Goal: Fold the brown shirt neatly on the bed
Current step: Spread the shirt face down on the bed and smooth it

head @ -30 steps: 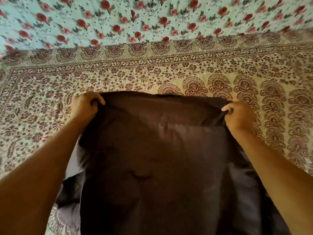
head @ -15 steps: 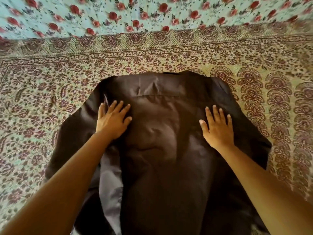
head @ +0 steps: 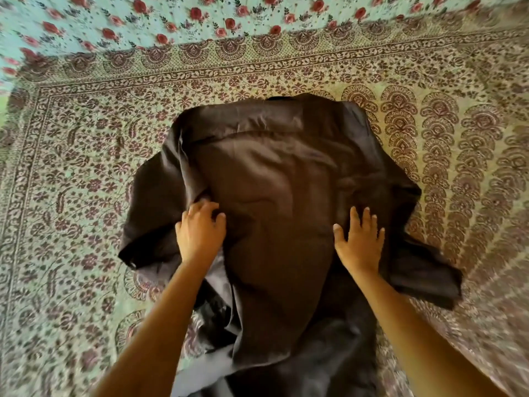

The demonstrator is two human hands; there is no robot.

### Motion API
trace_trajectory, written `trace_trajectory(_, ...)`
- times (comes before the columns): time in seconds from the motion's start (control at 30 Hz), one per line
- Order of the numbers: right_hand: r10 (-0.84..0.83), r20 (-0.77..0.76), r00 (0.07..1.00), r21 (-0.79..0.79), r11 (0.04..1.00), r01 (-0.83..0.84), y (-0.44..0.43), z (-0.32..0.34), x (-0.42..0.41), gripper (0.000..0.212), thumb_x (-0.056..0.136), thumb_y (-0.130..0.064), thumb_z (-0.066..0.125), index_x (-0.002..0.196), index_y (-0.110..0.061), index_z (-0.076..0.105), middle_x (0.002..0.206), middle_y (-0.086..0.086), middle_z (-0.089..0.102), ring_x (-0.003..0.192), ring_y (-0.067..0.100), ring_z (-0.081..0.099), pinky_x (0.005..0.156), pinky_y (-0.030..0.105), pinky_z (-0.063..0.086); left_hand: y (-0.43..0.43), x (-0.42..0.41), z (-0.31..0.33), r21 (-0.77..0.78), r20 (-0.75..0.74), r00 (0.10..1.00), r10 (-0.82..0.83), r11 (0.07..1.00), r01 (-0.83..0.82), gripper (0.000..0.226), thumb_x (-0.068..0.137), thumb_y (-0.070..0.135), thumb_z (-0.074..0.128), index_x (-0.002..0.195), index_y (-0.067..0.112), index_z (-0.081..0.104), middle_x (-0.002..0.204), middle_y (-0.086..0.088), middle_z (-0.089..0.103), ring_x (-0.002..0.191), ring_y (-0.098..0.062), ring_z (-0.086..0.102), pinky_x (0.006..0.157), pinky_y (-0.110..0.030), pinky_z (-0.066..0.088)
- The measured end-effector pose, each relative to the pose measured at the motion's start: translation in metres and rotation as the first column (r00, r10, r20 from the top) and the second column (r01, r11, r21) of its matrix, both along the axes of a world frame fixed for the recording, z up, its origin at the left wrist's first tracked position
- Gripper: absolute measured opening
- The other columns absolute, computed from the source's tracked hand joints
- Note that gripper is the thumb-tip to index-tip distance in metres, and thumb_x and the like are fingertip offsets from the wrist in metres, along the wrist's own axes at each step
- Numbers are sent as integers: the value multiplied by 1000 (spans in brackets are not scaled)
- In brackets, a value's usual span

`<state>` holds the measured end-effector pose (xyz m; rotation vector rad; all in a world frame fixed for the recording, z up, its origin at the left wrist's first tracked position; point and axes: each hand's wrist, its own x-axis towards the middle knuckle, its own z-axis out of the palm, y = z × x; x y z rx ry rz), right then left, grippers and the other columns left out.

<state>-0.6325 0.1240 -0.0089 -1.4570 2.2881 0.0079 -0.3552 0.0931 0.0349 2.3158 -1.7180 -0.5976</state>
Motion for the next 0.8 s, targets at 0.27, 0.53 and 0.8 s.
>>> trace_trajectory(0.27, -399, 64, 915, 84, 916, 393, 157, 11, 44, 77, 85, -27, 60, 145, -6, 17, 149, 27, 15, 131, 45, 25, 103, 54, 28, 122, -16, 9, 351, -195, 926, 322, 905, -241, 91, 79, 54, 62, 146, 13, 18, 141, -22, 32, 128, -41, 37, 101, -47, 36)
trace_trajectory(0.53, -421, 224, 879, 122, 907, 403, 207, 15, 39, 77, 82, -38, 65, 139, -3, 27, 116, 23, 60, 99, 40, 61, 80, 43, 50, 154, -18, 18, 285, -196, 961, 197, 949, -137, 46, 83, 13, 58, 127, 6, 50, 115, -21, 62, 107, -39, 57, 88, -42, 48)
trace_trajectory(0.8, -641, 424, 640, -140, 652, 746, 212, 56, -8, 40, 95, -28, 49, 115, 6, 49, 108, 27, 60, 96, 41, 58, 72, 39, 42, 176, 28, 19, 223, -462, 515, 722, 657, -721, 28, 91, 11, 49, 117, 4, 57, 116, -22, 62, 106, -39, 59, 92, -49, 49)
